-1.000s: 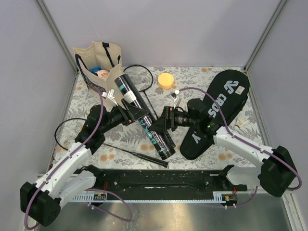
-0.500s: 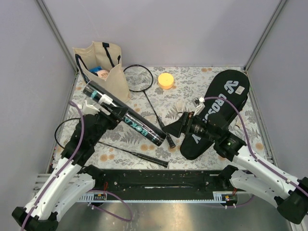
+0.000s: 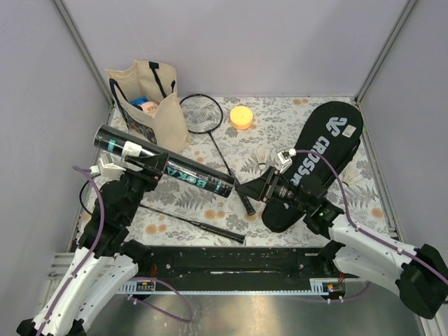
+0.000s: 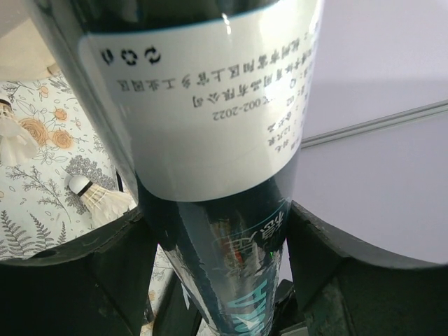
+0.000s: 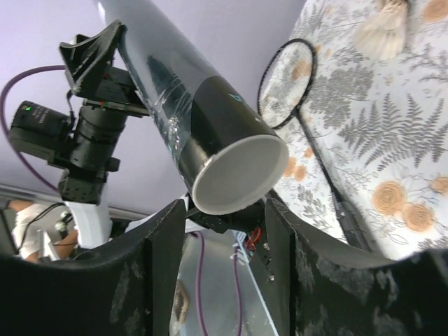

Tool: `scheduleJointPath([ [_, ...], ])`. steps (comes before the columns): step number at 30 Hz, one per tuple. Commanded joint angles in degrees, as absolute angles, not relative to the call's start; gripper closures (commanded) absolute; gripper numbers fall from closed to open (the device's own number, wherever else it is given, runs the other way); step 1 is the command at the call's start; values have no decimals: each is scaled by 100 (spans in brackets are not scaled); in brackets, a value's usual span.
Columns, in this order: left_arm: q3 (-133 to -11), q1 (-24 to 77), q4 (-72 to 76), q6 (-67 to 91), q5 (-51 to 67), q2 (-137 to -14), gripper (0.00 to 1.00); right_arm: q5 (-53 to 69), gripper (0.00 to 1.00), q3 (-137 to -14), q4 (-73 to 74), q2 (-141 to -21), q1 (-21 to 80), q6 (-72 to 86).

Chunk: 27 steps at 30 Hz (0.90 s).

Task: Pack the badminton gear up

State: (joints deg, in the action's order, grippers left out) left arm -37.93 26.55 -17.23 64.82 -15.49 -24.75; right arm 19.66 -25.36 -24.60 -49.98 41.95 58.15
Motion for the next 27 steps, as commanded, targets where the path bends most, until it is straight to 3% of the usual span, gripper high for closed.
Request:
scheduleJointPath([
  [1, -3771, 2646, -1125, 6636, -1486, -2513, 48, 2452, 43, -2347, -4584, -5466, 4219, 6450],
  [7, -3630, 2646, -1037, 6776, -1441, -2479, 48, 2575, 46, -2320, -5238, -5915, 4210, 6671],
  [16, -3647, 2654, -1281, 6829, -1634, -2487, 50, 2487, 89, -2189, -5511, -6012, 4210, 6803],
  [18, -3866, 2646, -1791, 6899, -1915, -2566, 50, 2382, 94, -2127, -5449, -5942, 4219, 6794],
  [27, -4438, 2646, -2373, 6865, -2426, -2549, 52, 2356, 91, -2171, -4676, -5459, 4210, 6030],
])
